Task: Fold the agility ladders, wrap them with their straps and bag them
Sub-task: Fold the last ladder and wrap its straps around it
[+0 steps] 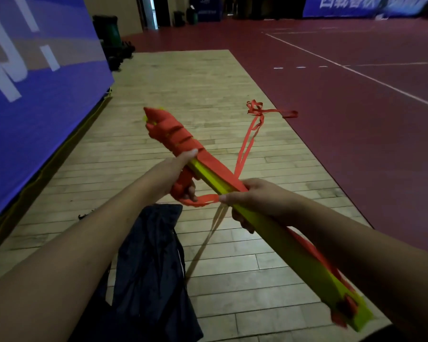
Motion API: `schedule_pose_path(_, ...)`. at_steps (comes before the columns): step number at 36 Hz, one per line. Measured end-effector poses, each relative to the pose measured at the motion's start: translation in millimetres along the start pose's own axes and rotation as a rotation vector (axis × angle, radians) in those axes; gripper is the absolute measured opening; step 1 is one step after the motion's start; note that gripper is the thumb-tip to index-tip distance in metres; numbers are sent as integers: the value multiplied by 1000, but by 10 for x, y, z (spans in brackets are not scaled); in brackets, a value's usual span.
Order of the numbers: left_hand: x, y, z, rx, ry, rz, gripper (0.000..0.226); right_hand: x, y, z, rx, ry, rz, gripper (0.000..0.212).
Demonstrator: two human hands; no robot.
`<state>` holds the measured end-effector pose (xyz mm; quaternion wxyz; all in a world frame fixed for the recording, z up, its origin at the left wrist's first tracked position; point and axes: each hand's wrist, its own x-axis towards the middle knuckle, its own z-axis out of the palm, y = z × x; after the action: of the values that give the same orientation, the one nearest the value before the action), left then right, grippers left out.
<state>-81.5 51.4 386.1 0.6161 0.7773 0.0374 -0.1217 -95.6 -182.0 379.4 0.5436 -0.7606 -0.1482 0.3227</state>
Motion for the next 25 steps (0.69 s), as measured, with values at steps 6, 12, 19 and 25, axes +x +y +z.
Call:
schedule_pose_path(6,68,-211,223,-53,81,-70,56,66,115,101,-282,114,4,32)
schedule_pose_path(12,170,-130,338,-301,211,-26,43,74,56,57,-447,155,-57,45)
schedule_pose_path(19,194,-5,271,-415,138,171,41,-7,28,-78,1,-10,74,33)
schedule_pose_path(25,234,-51,173,-238,39,204,54,19,149,-83,79,-109,104,30)
